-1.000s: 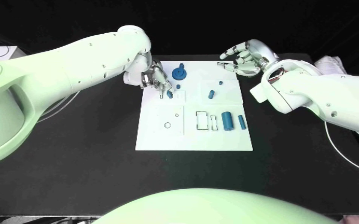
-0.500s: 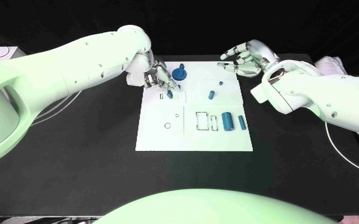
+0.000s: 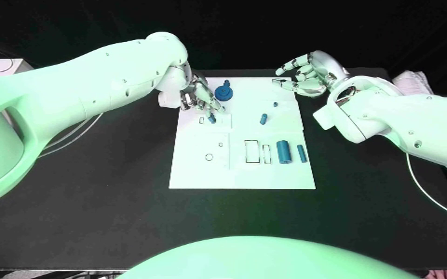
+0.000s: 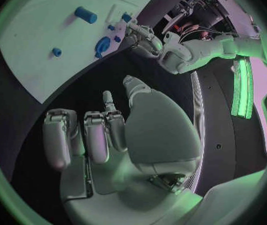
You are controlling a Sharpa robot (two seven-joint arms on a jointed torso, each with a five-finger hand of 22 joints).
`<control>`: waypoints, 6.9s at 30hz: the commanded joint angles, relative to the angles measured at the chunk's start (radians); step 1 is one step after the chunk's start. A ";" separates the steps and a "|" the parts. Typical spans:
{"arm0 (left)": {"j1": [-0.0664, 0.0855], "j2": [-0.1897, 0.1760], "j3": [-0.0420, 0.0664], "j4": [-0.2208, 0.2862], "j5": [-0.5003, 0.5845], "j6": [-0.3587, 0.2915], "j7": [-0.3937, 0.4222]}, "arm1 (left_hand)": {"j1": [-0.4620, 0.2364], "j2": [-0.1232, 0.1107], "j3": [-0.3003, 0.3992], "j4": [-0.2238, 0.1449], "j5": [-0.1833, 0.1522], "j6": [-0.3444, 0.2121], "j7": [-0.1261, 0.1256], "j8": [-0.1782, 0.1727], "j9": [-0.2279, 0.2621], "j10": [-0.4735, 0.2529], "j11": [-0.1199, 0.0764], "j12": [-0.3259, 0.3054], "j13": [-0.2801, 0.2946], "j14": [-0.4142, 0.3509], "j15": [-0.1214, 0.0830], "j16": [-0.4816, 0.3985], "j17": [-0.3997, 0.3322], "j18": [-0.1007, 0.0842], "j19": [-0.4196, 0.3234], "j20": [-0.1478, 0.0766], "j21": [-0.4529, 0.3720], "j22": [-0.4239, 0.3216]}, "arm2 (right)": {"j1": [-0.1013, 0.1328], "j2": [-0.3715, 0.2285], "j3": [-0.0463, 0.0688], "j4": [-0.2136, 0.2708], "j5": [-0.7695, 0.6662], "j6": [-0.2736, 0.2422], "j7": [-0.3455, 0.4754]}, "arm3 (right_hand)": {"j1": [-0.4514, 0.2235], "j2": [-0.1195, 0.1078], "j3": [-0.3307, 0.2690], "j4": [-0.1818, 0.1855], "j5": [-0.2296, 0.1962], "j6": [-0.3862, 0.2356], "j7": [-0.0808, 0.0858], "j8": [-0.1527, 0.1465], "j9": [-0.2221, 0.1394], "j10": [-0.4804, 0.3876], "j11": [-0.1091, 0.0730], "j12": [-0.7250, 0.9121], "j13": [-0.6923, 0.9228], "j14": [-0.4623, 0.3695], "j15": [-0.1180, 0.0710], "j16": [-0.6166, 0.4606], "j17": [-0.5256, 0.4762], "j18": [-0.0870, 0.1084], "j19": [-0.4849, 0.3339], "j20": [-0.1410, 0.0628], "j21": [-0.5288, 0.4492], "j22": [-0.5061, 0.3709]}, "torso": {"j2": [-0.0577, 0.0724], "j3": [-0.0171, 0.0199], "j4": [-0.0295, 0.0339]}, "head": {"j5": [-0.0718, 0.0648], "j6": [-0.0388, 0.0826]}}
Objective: Assemble the parts on the task board
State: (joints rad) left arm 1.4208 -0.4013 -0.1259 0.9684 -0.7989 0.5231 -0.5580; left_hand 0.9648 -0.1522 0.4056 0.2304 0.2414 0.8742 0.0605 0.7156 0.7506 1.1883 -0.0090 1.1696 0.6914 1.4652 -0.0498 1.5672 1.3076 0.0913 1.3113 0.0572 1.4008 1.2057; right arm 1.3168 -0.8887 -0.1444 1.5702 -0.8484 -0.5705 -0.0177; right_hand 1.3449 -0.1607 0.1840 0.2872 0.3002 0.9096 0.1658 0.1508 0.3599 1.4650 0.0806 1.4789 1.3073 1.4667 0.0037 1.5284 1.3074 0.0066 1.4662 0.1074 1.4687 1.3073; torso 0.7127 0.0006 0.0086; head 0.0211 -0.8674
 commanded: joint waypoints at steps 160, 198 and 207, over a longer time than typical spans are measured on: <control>-0.028 0.047 0.078 -0.234 -0.107 -0.143 0.150 | 0.355 0.061 0.152 -0.047 0.010 -0.093 0.039 -0.016 -0.111 -0.170 0.036 -0.115 -0.240 0.018 0.022 -0.074 0.085 0.029 -0.119 0.025 -0.129 -0.177 | -0.003 0.015 0.000 -0.018 -0.009 0.013 0.020 | -0.004 0.001 0.016 -0.003 0.006 0.003 -0.005 0.005 -0.003 0.026 -0.004 0.001 0.188 0.080 -0.003 -0.001 0.161 0.019 0.058 -0.005 -0.005 0.197 | 0.026 -0.0075 -0.0081 | 0.012 0.078; -0.027 -0.213 0.077 0.190 -0.020 -0.359 0.178 | 0.250 -0.058 0.416 -0.229 0.163 0.004 0.013 0.038 -0.129 0.011 0.005 -0.080 -0.132 0.103 -0.008 0.001 0.256 -0.007 0.011 -0.002 -0.009 0.008 | -0.003 -0.006 0.000 -0.017 -0.008 0.007 0.021 | -0.004 0.000 0.018 -0.003 0.006 0.004 -0.005 0.006 -0.003 0.027 -0.004 0.002 0.189 0.080 -0.003 -0.002 0.160 0.020 0.058 -0.005 -0.008 0.195 | 0.015 -0.0080 -0.0001 | 0.008 0.068; -0.035 -0.255 0.072 0.276 -0.076 -0.355 0.165 | 0.249 -0.059 0.416 -0.230 0.167 0.005 0.013 0.037 -0.130 0.014 0.004 -0.079 -0.129 0.104 -0.008 0.001 0.258 -0.007 0.013 -0.002 -0.007 0.010 | -0.003 -0.009 0.000 -0.016 -0.005 0.012 0.025 | -0.006 0.000 0.018 -0.002 0.007 0.005 -0.005 0.006 -0.003 0.025 -0.004 0.001 0.188 0.080 -0.004 -0.002 0.160 0.020 0.057 -0.005 -0.008 0.195 | 0.016 -0.0086 0.0008 | 0.015 0.061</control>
State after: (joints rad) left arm 1.3883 -0.6532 -0.0533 1.2346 -0.8399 0.1813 -0.3966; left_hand 1.2163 -0.2077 0.6310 0.1928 0.4041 0.8709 0.0747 0.7566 0.6221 1.1948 -0.0032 1.0843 0.5607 1.4651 -0.0537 1.5645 1.3076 0.0912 1.3170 0.0556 1.3894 1.2139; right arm 1.3144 -0.8971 -0.1445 1.5526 -0.8480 -0.5685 -0.0055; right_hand 1.3450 -0.1606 0.1965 0.2829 0.3002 0.9096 0.1658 0.1507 0.3581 1.4650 0.0806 1.4789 1.3073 1.4667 0.0037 1.5284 1.3080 0.0065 1.4662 0.1075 1.4638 1.3075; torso 0.7278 -0.0079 0.0092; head 0.0337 -0.8038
